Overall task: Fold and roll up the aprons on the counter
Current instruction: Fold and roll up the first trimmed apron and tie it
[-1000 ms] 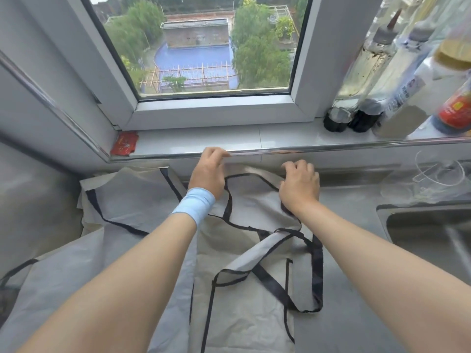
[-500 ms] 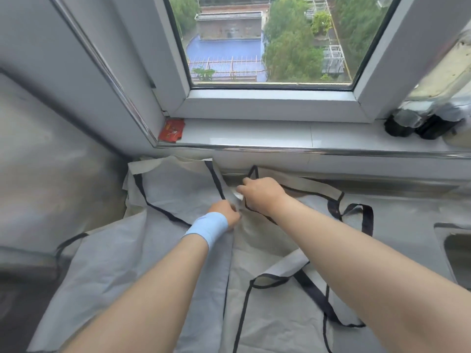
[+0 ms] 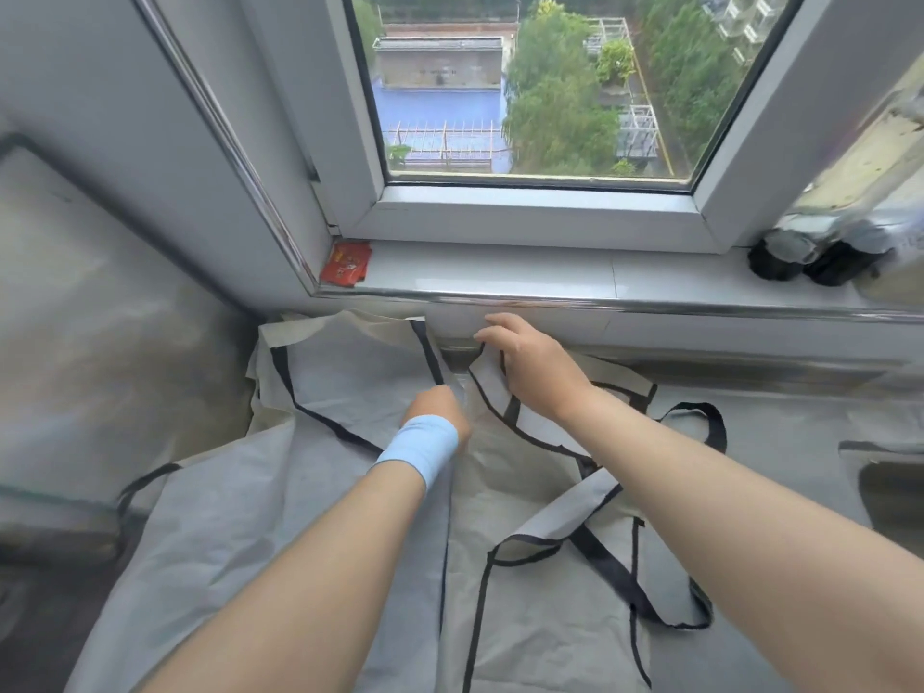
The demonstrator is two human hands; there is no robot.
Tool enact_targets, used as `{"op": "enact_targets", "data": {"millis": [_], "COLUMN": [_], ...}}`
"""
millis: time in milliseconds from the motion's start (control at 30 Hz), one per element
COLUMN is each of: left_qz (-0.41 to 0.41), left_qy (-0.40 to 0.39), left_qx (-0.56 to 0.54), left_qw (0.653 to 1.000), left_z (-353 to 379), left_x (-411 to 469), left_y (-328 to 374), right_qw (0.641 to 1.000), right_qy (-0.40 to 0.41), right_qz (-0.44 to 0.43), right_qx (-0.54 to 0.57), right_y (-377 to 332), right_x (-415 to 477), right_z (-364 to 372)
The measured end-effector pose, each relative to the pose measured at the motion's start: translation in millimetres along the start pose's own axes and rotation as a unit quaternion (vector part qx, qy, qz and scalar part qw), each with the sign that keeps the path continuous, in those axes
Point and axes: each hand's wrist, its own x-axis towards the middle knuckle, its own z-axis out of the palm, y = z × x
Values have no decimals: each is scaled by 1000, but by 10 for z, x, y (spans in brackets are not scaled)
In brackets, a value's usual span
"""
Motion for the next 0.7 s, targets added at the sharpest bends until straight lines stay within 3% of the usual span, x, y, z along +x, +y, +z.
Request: {"op": "enact_targets", "data": {"millis": [67, 133, 233, 333, 467, 567, 700], "left_qz": [20, 99, 234, 280, 294, 231, 168], "left_qy": [73, 102, 23, -72, -75, -34, -12], "left_qx": [-18, -41, -34, 61, 176, 133, 68], "left_qw": [997, 989, 971, 955, 936, 963, 983], "left_z": [-11, 20, 188, 489, 895, 955, 917], "left_x": [-76, -162, -323, -465, -515, -426, -380], "left_y": [149, 401, 868, 1230, 1400, 1351, 1285], "right_qw": [999, 997, 977, 939, 923, 903, 924], "right_qy": [34, 42, -2, -98, -121, -122, -132], "right_qz": [9, 69, 209, 318, 353, 407, 358], "right_qx": [10, -5, -39, -82, -94, -56, 32], "right_y": [97, 279, 620, 864, 1040, 1118, 1150], "right_x": [-186, -420, -803, -1178, -1616, -1855, -2096], "right_z": [-175, -390, -687, -830, -761, -637, -539]}}
